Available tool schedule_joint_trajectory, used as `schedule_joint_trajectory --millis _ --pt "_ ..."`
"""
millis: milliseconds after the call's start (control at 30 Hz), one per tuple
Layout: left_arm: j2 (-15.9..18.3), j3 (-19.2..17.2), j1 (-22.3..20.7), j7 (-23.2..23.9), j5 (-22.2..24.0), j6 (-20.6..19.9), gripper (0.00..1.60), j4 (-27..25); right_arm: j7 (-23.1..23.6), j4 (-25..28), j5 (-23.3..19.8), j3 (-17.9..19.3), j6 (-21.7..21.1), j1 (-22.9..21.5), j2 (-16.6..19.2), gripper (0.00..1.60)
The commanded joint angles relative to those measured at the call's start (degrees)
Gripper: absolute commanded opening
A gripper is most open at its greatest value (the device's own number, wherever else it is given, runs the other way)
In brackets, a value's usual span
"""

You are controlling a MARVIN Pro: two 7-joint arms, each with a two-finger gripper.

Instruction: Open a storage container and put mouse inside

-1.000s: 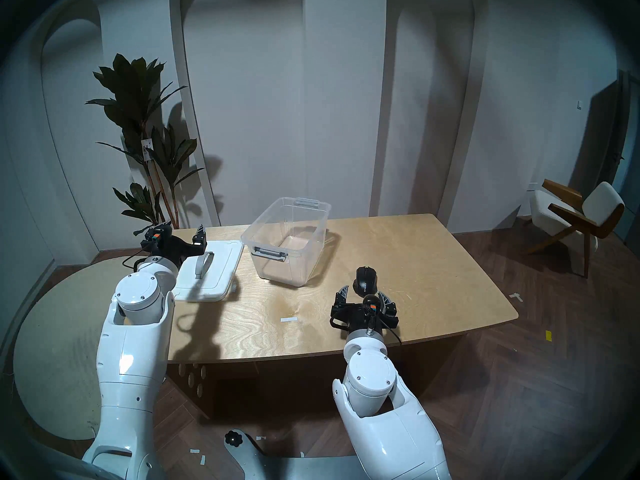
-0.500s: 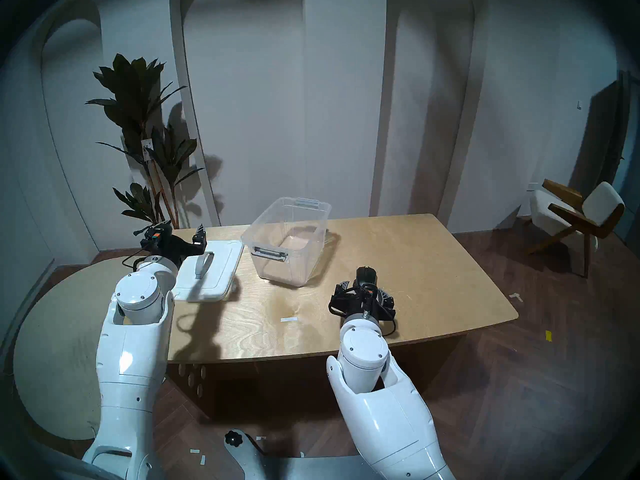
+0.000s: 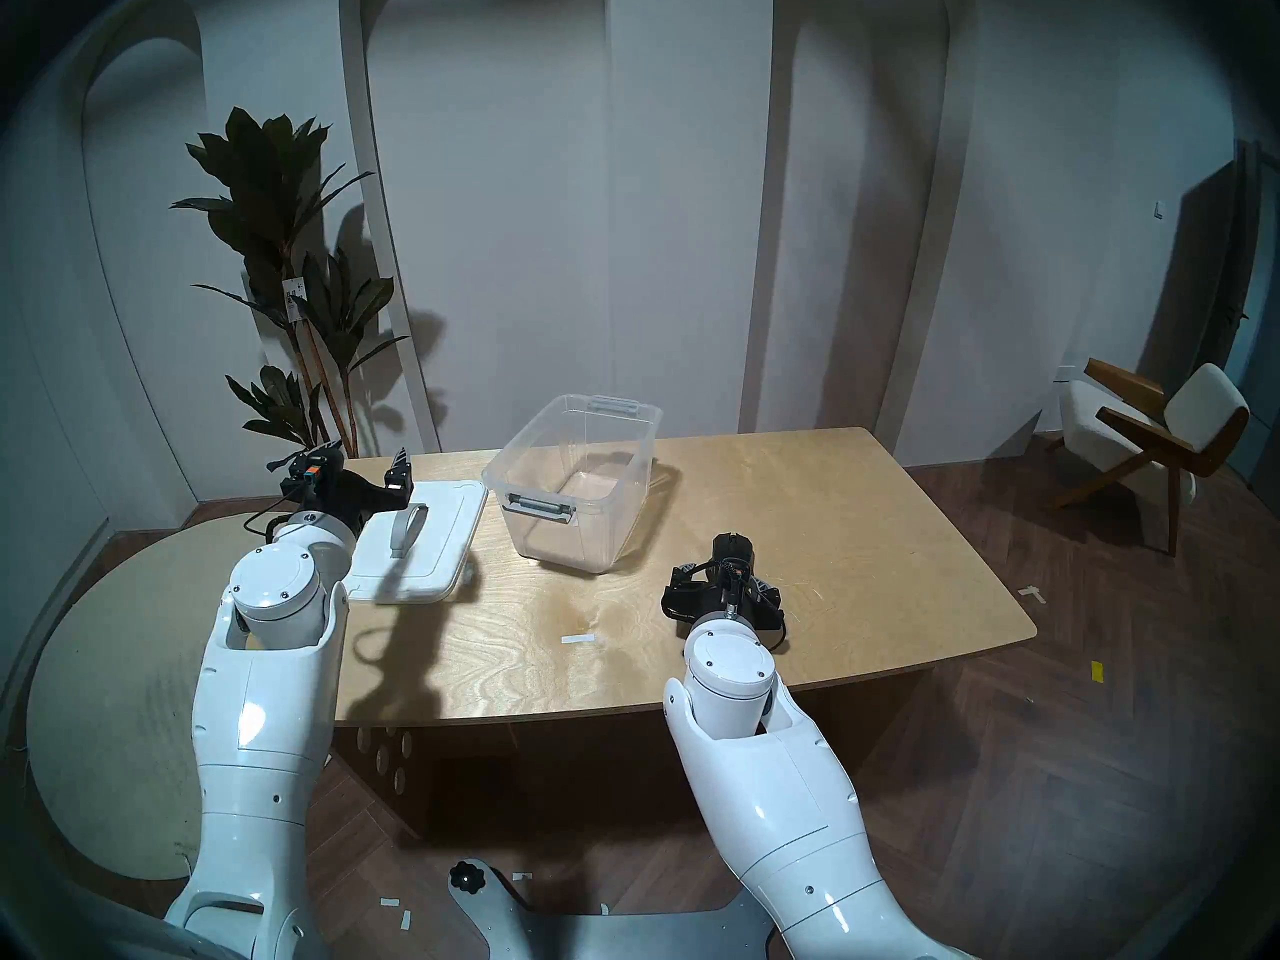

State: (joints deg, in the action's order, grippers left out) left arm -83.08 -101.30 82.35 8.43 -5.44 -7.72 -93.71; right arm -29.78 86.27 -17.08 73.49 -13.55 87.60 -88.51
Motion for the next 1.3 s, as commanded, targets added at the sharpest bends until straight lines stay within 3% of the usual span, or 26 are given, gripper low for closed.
schedule_joint_trajectory --millis 0,200,367,667,1000,1267 --pt "-0.17 0.00 -0.59 -0.17 0.15 0.49 1.60 -1.46 -5.18 1.95 -0.28 -0.27 -0.24 -0.33 -1.90 1.60" --pt "-0.18 -0.01 -0.59 -0.17 0.15 0.49 1.60 -1.47 -8.72 -0.80 -0.62 -1.16 1.67 -1.51 -2.30 1.60" --pt "-0.17 -0.01 -0.61 -0.15 0.14 0.49 1.60 -1.44 -4.39 -3.20 -0.35 -2.98 1.73 -3.81 -1.03 1.60" --pt "-0.17 -0.01 -0.63 -0.14 0.13 0.48 1.60 -1.40 -7.09 -9.14 0.38 -2.74 2.89 -8.22 -3.78 1.60" --pt "-0.19 -0.02 -0.60 -0.16 0.13 0.49 1.60 -1.45 -11.27 -8.21 0.15 -3.03 2.83 -7.24 -4.28 1.60" --pt "-0.21 -0.02 -0.59 -0.16 0.13 0.50 1.60 -1.48 -7.39 -12.72 -1.04 -2.90 4.11 -8.80 -3.55 1.60"
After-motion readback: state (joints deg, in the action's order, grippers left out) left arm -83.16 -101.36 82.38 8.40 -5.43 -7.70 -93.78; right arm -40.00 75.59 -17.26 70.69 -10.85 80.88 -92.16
